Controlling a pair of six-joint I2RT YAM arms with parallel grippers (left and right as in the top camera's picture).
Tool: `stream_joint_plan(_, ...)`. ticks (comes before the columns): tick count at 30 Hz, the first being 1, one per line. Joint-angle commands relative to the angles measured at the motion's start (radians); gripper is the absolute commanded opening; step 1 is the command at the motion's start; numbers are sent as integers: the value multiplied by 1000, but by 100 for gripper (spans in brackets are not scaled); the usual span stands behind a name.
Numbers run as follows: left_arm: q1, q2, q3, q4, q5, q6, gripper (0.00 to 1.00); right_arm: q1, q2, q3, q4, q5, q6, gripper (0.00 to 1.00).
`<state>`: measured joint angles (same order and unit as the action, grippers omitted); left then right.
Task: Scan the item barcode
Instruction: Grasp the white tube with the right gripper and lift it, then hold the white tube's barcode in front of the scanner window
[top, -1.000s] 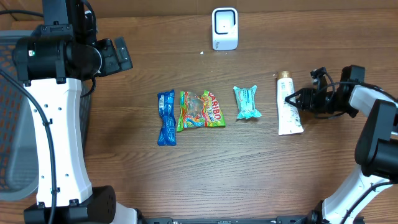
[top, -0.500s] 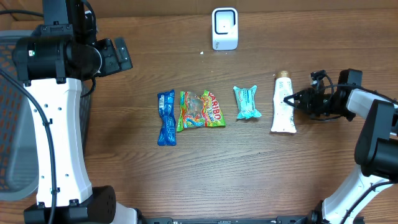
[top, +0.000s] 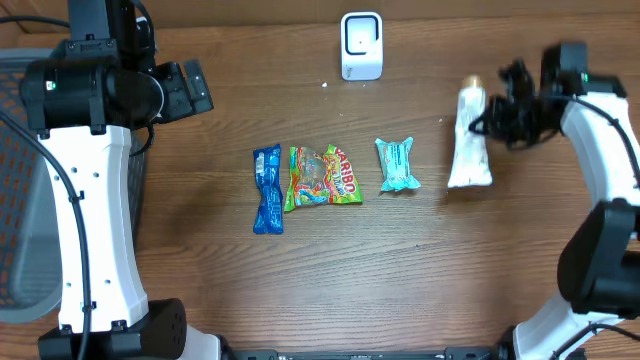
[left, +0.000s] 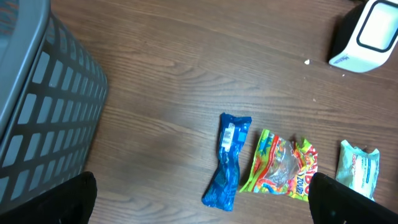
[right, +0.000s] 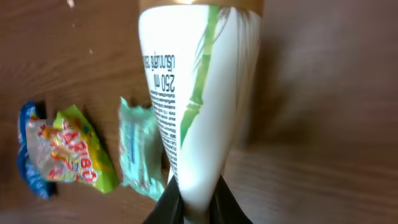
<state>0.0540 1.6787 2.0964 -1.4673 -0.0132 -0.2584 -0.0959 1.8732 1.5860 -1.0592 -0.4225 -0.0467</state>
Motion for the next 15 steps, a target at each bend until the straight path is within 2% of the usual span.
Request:
stream_joint_plan(1,-2,-3,19,4,-13,12,100,104,-52,165,-28,241,33,4)
stream_joint_plan(8,-2,-3,19,5,-13,12,100,270,-52,321,32,559,78,4)
stream_joint_plan(10,-2,-3,19,4,-13,11,100,338,-52,333,111,706,77,4)
stream_joint_plan(15,-2,-3,19,4,-13,12,100,426,-51,334,216,906,65,4)
